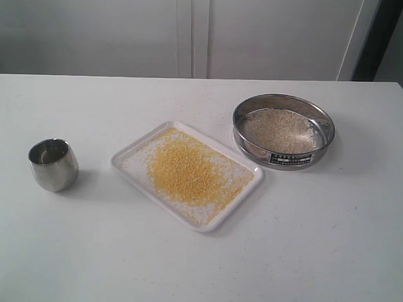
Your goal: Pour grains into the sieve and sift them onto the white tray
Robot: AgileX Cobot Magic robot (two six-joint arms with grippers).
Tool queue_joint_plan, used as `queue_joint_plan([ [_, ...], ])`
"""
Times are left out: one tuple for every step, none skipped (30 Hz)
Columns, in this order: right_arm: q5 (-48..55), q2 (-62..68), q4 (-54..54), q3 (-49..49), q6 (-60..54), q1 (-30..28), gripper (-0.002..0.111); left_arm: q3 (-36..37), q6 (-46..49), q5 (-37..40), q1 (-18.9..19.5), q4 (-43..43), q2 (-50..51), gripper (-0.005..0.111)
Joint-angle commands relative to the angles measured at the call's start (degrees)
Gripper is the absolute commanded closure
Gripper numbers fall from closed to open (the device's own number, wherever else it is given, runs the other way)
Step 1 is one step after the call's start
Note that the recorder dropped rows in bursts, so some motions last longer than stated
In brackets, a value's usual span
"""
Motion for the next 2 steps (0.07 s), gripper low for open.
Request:
queue_joint_plan([
  [-0.10,-0.33,-0.40,0.40,-0.27,-0.36,0.108,0.58,0.00,0.19,0.00,-0.67,-0.26,0.107],
  [-0.10,-0.33,-0.40,0.40,-0.27,-0.36,0.108,0.58,0.00,0.19,0.00,-0.67,-0.26,0.107],
])
